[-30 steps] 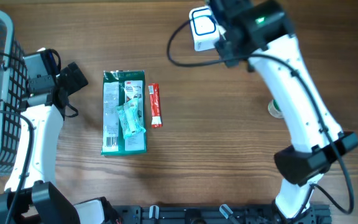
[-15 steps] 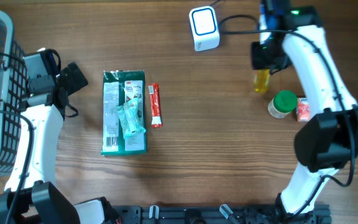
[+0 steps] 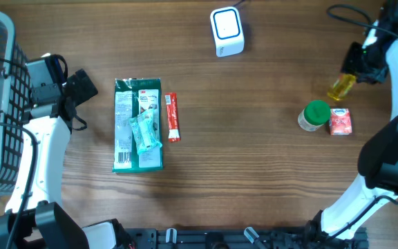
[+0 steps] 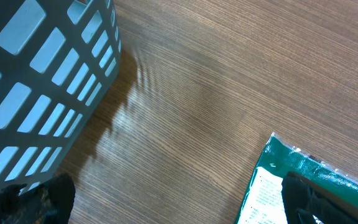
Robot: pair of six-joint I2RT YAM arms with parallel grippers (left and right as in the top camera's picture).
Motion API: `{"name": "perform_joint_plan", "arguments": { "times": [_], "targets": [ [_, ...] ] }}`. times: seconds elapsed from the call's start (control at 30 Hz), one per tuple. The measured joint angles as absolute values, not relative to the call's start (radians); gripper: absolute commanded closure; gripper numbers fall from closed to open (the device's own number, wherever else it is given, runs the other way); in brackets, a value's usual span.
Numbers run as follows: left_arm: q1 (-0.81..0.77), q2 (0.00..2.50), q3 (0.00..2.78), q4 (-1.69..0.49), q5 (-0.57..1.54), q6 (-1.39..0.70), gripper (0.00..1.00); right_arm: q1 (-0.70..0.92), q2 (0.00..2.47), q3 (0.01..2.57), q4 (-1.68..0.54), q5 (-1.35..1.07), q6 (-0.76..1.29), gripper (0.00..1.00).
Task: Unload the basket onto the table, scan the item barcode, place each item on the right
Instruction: 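Carry the Vim bottle to the far right and release it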
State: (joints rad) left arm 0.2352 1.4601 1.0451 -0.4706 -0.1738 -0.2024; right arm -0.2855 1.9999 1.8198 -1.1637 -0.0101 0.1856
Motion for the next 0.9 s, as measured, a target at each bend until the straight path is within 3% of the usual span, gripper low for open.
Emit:
{"name": "perform_joint_plan", "arguments": {
  "times": [0.33,0.53,0.63,0.7,0.73,0.9],
  "targets": [
    [0.235,1.46,1.045,-0.471,-0.174,-0.202,0.0,-0.372,2.0,1.82,-1.148,0.058,0.194,0.95],
    [0.235,1.46,1.045,-0.471,-0.174,-0.202,0.0,-0.372,2.0,1.749,-1.017,0.079,0.194,0.94],
    [0.235,1.46,1.045,-0.471,-0.174,-0.202,0.0,-0.372,2.0,1.689,-0.946,0.08,0.194,0.88],
    [0.235,1.46,1.045,-0.471,-0.174,-0.202,0.0,-0.372,2.001,1.67,-0.932,0.081,0.195,0.24],
    [0.235,1.46,1.045,-0.471,-0.174,-0.202,0.0,-0.372,2.001,1.67,-0.93,0.081,0.195,0.0],
    [0.235,1.46,1.045,-0.471,-0.174,-0.202,0.0,-0.372,2.001,1.67,-0.926,0.087,0.201,0.0]
  ]
}}
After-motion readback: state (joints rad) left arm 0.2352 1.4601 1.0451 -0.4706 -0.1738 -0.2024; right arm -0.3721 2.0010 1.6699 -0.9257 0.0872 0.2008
